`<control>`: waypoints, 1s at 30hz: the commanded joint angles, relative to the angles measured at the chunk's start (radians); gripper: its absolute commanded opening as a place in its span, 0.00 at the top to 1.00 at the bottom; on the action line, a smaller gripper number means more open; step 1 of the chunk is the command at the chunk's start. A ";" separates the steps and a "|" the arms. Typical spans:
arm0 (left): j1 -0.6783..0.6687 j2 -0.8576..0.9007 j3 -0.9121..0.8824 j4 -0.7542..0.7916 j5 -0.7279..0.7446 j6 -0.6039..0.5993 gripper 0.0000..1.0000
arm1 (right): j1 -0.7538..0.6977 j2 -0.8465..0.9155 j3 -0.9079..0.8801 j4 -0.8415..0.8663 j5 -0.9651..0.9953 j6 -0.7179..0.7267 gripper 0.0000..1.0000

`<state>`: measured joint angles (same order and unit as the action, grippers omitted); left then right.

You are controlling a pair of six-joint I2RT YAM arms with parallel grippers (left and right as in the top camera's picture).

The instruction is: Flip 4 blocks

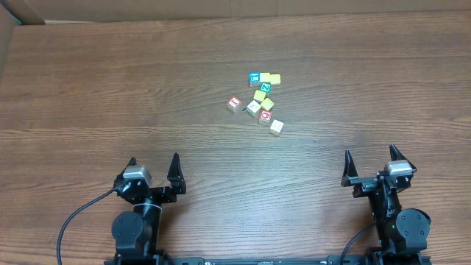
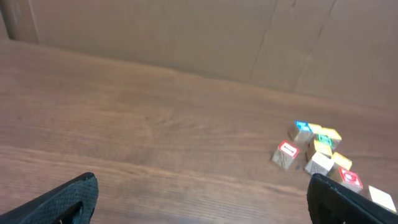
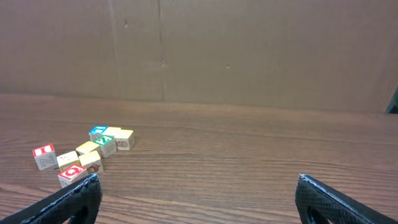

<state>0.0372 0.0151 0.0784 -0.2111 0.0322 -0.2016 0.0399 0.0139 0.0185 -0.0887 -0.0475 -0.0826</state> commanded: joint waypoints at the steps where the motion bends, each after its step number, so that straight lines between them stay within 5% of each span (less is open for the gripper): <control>1: -0.005 0.014 0.108 -0.039 0.002 0.023 0.00 | -0.003 -0.010 -0.011 0.007 0.005 -0.004 0.00; 13: -0.005 0.391 0.502 -0.200 0.092 0.055 0.00 | -0.003 -0.010 -0.011 0.007 0.005 -0.004 0.00; 30: -0.005 1.098 1.273 -0.815 0.275 0.101 0.00 | -0.003 -0.010 -0.011 0.007 0.005 -0.004 0.00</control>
<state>0.0372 1.0561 1.2884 -0.9993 0.2241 -0.1219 0.0399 0.0139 0.0185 -0.0887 -0.0475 -0.0826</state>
